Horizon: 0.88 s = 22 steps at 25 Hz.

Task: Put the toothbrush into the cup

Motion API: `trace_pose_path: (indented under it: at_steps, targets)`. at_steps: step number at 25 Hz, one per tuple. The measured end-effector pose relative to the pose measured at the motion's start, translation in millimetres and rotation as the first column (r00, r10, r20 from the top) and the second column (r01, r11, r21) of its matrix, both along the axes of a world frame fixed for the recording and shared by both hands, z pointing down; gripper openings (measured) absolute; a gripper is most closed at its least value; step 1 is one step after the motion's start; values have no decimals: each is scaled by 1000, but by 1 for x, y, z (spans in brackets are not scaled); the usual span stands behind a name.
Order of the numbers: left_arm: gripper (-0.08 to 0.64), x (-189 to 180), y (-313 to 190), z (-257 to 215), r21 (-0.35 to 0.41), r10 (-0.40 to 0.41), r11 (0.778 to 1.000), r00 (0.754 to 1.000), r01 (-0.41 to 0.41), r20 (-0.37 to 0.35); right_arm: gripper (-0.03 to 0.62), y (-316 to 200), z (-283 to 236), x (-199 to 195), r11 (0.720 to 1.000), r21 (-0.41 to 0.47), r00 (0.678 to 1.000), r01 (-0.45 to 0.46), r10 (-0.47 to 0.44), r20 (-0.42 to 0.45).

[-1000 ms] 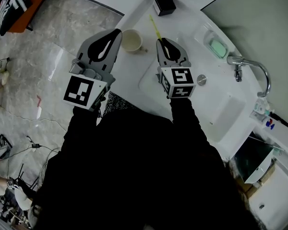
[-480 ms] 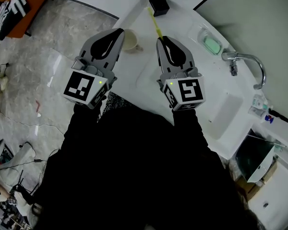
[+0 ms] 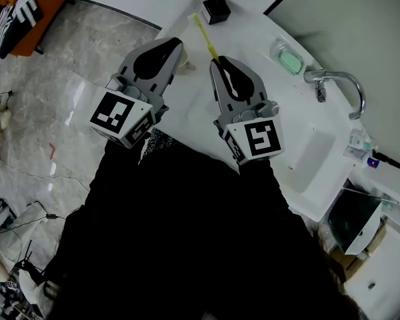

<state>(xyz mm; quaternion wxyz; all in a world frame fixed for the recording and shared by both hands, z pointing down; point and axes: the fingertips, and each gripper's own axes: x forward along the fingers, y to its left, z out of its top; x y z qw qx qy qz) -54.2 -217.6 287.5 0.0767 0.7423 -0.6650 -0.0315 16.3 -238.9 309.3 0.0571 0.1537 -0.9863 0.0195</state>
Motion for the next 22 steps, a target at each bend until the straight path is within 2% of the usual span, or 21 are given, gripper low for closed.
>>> trace_pose_path:
  at_steps: [4,8,11,13,17,22]
  targets:
    - [11,16,-1,-7,27,41,999,999,-41,-28,52,3,-5,5,1000,-10,1000,8,-8,17]
    - [16,26,-3,-2,5,92,996,995,-92,-38,52,6,-8,4,1000,1,999,24,-24,26]
    - [99,33,-5,-4,23,127,992,987,-125,-100,52,10,-10,3,999,14,999,40,-40,30]
    - [123,34,-4,-3,20,135,991,985,-134,-105,52,14,-11,2,999,20,998,50,-50,30]
    - [129,36,-4,-4,31,156,988,980,-153,-123,52,18,-8,1,998,23,998,63,-64,23]
    - [129,40,-4,-2,33,184,983,965,-181,-187,52,23,-7,-2,997,5,996,82,-82,35]
